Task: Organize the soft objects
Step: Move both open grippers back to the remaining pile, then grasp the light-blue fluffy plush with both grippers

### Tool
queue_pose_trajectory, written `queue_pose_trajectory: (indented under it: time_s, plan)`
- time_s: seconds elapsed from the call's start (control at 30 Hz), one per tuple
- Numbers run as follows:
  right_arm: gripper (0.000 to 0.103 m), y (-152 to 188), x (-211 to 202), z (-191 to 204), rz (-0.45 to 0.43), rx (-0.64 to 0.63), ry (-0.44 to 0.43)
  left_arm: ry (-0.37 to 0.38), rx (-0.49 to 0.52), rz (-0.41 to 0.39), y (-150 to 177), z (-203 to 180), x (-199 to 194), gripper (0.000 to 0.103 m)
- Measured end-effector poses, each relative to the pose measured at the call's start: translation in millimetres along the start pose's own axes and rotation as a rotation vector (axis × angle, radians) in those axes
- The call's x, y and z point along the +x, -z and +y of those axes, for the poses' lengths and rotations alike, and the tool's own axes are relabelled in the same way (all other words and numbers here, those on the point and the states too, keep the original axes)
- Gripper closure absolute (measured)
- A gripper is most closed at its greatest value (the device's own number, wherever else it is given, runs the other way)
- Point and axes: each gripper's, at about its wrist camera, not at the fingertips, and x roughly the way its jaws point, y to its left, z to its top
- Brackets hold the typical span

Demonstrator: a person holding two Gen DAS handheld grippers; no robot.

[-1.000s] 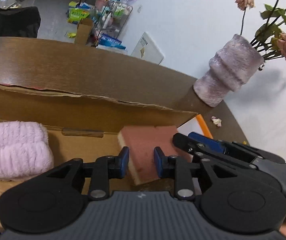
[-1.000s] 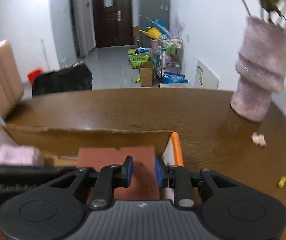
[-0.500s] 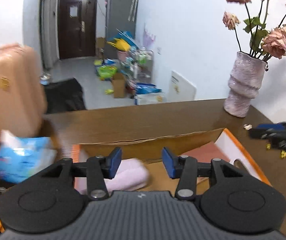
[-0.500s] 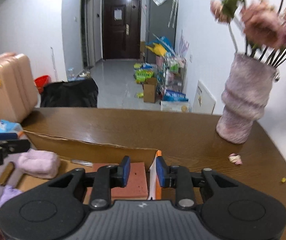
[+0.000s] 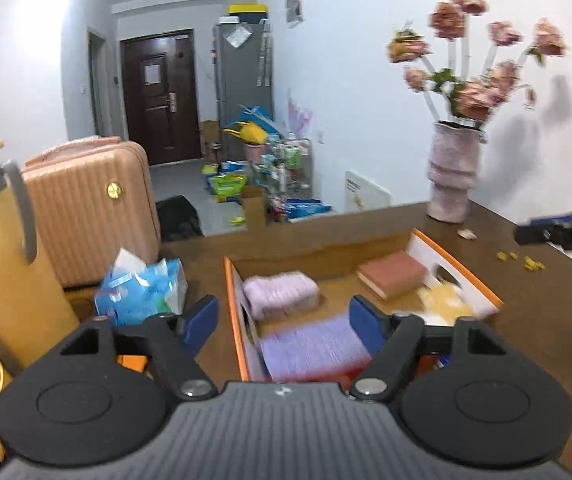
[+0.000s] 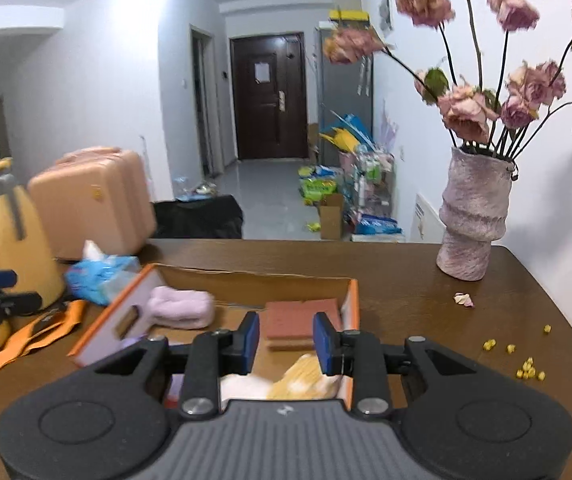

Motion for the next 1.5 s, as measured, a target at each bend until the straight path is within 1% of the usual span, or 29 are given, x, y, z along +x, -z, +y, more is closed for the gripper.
queue_pose_trajectory:
  time_s: [0.07, 0.1, 0.17, 0.2, 0.27, 0.33, 0.37, 0.43, 0.53, 0.6, 0.63, 0.7, 0.77, 0.87, 0.97, 1.17, 1.3, 1.4, 1.43, 1.47, 1.5]
  plan:
    - [0.070, 13.6, -25.8, 9.9, -0.037, 0.000, -0.025, 0.029, 0.008, -0.010, 21.3, -5.4, -23.7, 0.022]
    - [0.066, 20.9, -37.1, 14.0, -0.049, 0.001, -0.038, 0.040, 0.028, -0.016, 34.7, -9.7, -36.7, 0.022]
    - [0.065, 38.7, -59.6, 23.7, -0.066, -0.010, -0.073, 0.028, 0.048, -0.037, 58.8, -16.3, -61.7, 0.021]
    - [0.064, 49.1, -71.5, 29.1, -0.081, -0.016, -0.082, 0.022, 0.063, -0.064, 71.8, -19.6, -75.3, 0.020]
    - [0.063, 69.7, -93.8, 41.9, -0.098, -0.032, -0.096, 0.019, 0.065, -0.106, 95.0, -22.2, -99.2, 0.012]
    - [0.056, 92.4, -116.4, 56.9, -0.118, -0.053, -0.113, 0.047, 0.014, -0.122, 114.3, -18.0, -115.8, 0.008]
    - [0.054, 102.5, -125.7, 63.6, -0.126, -0.067, -0.117, 0.067, -0.027, -0.109, 127.6, -15.3, -124.5, 0.008]
    - [0.046, 125.1, -144.0, 76.4, -0.138, -0.097, -0.132, 0.085, -0.060, -0.094, 150.0, -14.7, -139.9, 0.008]
    - [0.045, 159.6, -167.9, 93.7, -0.126, -0.121, -0.131, 0.033, -0.031, -0.105, 177.8, -20.9, -165.2, 0.007]
    - [0.043, 179.6, -182.6, 103.0, -0.124, -0.103, -0.129, -0.013, -0.028, -0.132, 193.3, -25.2, -184.1, 0.004]
    - [0.038, 188.6, -189.7, 105.6, -0.129, -0.075, -0.129, -0.011, -0.035, -0.135, 198.7, -25.8, -190.4, 0.003]
    - [0.037, 207.6, -202.4, 110.8, -0.132, -0.014, -0.145, 0.003, -0.043, -0.141, 205.6, -25.1, -200.8, 0.002]
    - [0.037, 223.1, -209.0, 114.4, -0.122, 0.019, -0.160, 0.010, -0.037, -0.137, 207.6, -23.6, -202.9, 0.002]
    - [0.037, 238.1, -207.7, 118.1, -0.092, 0.009, -0.154, -0.009, -0.029, -0.123, 203.8, -24.9, -194.4, 0.002]
    - [0.037, 242.8, -197.7, 113.6, -0.060, 0.035, -0.131, 0.003, -0.056, -0.099, 205.6, -26.2, -185.4, 0.002]
    - [0.037, 246.7, -180.2, 104.5, -0.039, 0.070, -0.128, 0.021, -0.048, -0.041, 212.7, -29.7, -165.9, 0.002]
    - [0.037, 246.2, -164.4, 96.1, -0.022, 0.112, -0.134, 0.052, -0.054, -0.011, 206.2, -32.0, -150.7, 0.002]
    - [0.037, 239.3, -148.7, 89.4, -0.016, 0.124, -0.139, 0.127, -0.065, 0.029, 196.3, -38.7, -131.7, 0.003]
    - [0.037, 235.8, -141.4, 86.0, -0.012, 0.127, -0.135, 0.149, -0.071, 0.039, 193.1, -42.5, -125.0, 0.008]
    - [0.037, 231.6, -133.6, 82.2, -0.012, 0.131, -0.127, 0.181, -0.088, 0.050, 188.6, -48.2, -115.4, 0.018]
    - [0.037, 227.1, -125.3, 77.6, -0.012, 0.137, -0.124, 0.216, -0.106, 0.064, 184.2, -53.3, -105.5, 0.023]
